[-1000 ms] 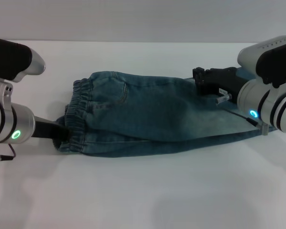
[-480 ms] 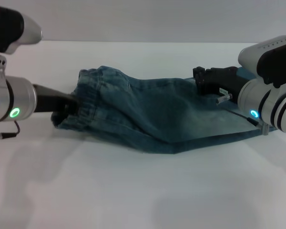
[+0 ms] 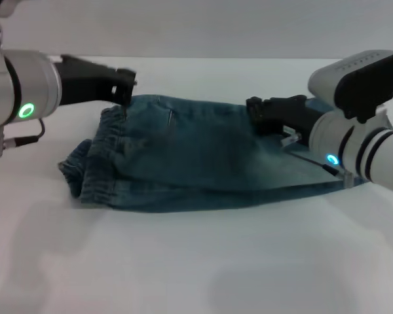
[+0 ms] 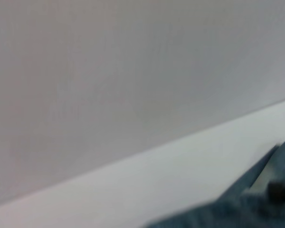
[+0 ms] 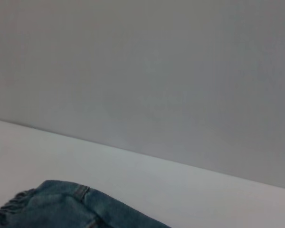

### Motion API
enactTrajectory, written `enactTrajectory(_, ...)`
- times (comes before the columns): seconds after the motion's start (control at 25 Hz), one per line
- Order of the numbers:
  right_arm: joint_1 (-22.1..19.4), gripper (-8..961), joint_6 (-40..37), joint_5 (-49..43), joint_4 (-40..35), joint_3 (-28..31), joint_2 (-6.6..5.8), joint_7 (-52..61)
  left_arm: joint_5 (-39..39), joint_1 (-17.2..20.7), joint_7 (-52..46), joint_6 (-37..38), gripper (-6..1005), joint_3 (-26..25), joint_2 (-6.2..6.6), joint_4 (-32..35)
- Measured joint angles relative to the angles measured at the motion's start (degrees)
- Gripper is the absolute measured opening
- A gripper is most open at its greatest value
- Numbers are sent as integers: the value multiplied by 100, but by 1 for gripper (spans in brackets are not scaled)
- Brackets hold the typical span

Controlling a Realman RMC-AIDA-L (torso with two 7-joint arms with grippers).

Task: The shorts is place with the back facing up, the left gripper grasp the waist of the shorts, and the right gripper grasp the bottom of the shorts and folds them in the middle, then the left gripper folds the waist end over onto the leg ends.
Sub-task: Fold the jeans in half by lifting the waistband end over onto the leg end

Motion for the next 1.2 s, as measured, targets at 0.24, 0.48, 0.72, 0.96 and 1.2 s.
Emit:
enactTrajectory(0.24, -17, -1, 4, 29, 29, -81, 5, 12, -1, 18, 50, 32, -2, -21, 0, -19)
enactTrajectory(0.48, -94, -1, 4, 30, 96, -35, 5, 14, 265, 83, 133, -18, -1, -74, 11, 244)
enactTrajectory(0.72, -128, -1, 11, 29, 98, -36, 5, 16, 544, 269, 188, -179, 98, -226, 14, 400)
enactTrajectory(0.96, -142, -1, 11, 29, 113, -38, 5, 15, 536, 232, 229, -566, 250, -280, 19, 578)
enactTrajectory(1.2, -149, -2, 10, 29, 115, -67, 5, 1, 502, -70, 392, -627, 480, -337, 14, 1281)
